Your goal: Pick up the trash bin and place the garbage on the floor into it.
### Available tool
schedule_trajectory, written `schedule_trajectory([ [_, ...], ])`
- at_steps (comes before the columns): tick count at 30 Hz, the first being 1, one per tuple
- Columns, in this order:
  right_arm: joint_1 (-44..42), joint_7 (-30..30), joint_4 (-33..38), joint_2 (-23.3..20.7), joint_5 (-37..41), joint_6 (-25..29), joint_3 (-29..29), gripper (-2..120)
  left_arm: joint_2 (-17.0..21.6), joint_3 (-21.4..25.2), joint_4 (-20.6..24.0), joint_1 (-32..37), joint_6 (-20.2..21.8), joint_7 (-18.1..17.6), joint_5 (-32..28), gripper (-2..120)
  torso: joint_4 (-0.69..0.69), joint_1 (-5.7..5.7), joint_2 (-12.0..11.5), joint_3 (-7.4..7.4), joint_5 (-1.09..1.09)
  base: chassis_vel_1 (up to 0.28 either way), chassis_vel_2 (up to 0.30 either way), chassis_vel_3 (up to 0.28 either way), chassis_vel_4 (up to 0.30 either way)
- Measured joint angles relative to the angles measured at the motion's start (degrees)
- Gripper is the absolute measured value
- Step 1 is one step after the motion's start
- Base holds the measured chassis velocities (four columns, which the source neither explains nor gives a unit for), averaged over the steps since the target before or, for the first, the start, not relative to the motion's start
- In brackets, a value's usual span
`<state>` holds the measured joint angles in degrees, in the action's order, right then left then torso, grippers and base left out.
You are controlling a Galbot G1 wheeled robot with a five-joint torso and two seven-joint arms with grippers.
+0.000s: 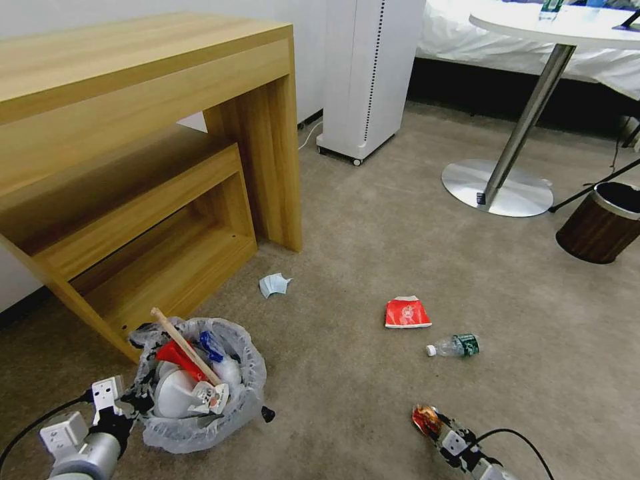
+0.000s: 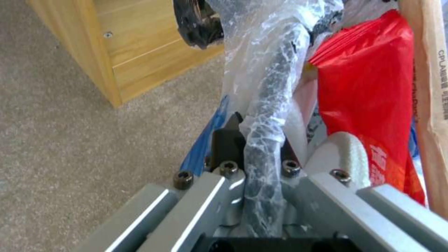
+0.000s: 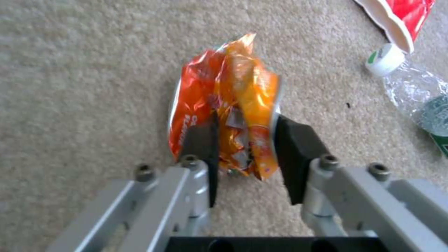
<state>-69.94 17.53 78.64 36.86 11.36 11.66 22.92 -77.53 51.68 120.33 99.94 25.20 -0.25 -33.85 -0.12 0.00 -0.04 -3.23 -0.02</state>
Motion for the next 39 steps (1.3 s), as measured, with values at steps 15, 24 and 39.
schedule_trajectory([
  [15,-1.3,1.0,2.7,0.0,2.1,1.4,-1.8,15,0.8,0.4,-0.9,-0.1,-0.5,0.1,-0.1,1,-0.01,0.00,0.0,-0.01,0.09,0.000,0.000,0.000,0.000],
  [24,-0.9,1.2,10.9,-2.3,6.0,3.1,-3.3,14,0.6,0.7,-1.0,-0.1,-0.4,0.1,-0.1,1,-0.01,0.00,0.0,-0.01,0.02,0.000,0.000,0.000,0.000],
  [39,23.8,-9.2,40.4,-6.9,24.3,5.5,1.3,14,1.1,0.1,2.4,0.5,2.0,-1.0,-0.2,1,0.01,0.00,0.0,-0.01,0.00,0.000,0.000,0.000,0.000],
])
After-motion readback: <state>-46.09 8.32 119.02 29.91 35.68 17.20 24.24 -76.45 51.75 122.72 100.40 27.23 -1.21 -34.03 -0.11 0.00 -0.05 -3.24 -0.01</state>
